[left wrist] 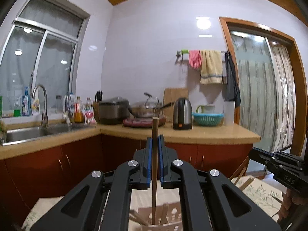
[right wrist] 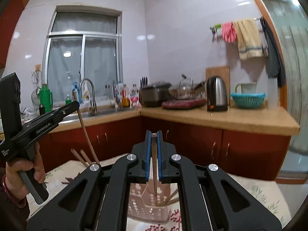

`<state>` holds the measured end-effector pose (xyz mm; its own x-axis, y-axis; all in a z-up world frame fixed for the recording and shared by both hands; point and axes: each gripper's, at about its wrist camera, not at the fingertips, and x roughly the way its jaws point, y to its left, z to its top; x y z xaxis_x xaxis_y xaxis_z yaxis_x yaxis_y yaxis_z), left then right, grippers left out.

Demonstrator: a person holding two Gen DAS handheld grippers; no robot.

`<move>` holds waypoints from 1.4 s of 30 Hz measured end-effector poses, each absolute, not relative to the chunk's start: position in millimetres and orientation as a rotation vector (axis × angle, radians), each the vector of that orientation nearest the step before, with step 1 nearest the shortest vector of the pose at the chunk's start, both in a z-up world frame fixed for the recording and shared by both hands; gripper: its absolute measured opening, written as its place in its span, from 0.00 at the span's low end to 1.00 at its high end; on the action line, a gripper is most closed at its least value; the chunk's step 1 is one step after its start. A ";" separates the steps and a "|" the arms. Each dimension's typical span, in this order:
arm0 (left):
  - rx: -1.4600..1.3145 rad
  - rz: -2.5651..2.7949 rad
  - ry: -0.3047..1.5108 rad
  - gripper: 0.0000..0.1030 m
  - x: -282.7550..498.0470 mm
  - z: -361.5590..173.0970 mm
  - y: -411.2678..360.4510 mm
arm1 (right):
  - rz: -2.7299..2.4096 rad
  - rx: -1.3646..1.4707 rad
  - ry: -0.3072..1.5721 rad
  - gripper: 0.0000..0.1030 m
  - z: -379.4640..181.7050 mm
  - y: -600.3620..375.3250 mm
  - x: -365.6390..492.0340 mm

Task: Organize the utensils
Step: 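Open the left gripper over the caddy while the right gripper also opens, then withdraw both open grippers from the caddy toward the remaining chopsticks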

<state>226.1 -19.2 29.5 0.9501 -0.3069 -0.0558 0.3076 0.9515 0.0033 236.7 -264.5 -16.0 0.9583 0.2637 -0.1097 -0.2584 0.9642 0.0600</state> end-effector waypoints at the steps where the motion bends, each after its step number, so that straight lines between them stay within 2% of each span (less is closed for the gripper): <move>1: 0.014 -0.313 0.070 0.07 227.8 24.6 -19.9 | 0.265 0.045 0.129 0.06 -20.3 -263.8 237.8; 5: 0.015 -0.319 0.120 0.07 231.5 10.9 -22.2 | 0.264 0.035 0.172 0.06 -34.2 -261.5 244.0; 7: 0.014 -0.319 0.139 0.18 233.0 7.2 -23.7 | 0.266 0.031 0.184 0.08 -37.7 -260.7 244.4; 9: 0.009 -0.306 0.140 0.48 230.3 5.7 -22.6 | 0.269 0.037 0.182 0.19 -37.6 -261.7 240.3; 10: 0.003 -0.303 0.137 0.50 229.1 7.1 -22.0 | 0.269 0.041 0.174 0.26 -35.7 -263.1 236.4; 11: -0.002 -0.302 0.135 0.54 227.5 8.1 -21.4 | 0.269 0.040 0.167 0.29 -33.6 -264.3 233.9; 18: 0.009 -0.282 0.123 0.69 195.9 15.1 -19.4 | 0.247 0.026 0.132 0.35 -27.5 -281.5 192.2; 28: 0.013 -0.251 0.188 0.73 139.4 -22.7 -26.8 | 0.167 0.055 0.270 0.35 -96.4 -326.4 143.3; 36: 0.034 -0.210 0.342 0.73 117.5 -77.2 -35.9 | 0.092 0.044 0.394 0.35 -167.1 -347.9 119.2; 42: 0.041 -0.180 0.442 0.73 111.4 -108.5 -36.8 | 0.078 0.026 0.462 0.35 -198.3 -354.2 114.5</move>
<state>111.4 -36.8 -108.5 0.8884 -0.1644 -0.4287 0.1820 0.9833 0.0001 114.5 -354.2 -198.3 0.8920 0.0812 -0.4446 -0.0692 0.9967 0.0432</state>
